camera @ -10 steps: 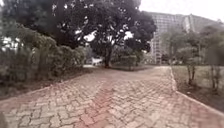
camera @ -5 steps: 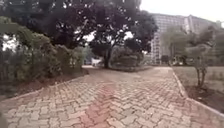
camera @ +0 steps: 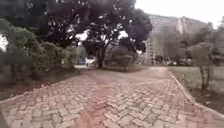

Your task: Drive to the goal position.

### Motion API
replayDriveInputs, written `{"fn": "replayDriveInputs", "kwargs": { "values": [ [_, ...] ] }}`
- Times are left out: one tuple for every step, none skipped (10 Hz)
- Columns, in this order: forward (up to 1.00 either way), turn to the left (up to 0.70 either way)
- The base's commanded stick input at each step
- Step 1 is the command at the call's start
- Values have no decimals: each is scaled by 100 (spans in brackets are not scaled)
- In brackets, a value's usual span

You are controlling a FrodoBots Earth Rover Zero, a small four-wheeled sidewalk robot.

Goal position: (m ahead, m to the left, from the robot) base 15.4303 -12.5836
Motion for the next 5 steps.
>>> {"fn": "replayDriveInputs", "kwargs": {
  "values": [
    [70,0],
    [70,0],
    [70,0],
    [70,0],
    [70,0]
  ]
}}
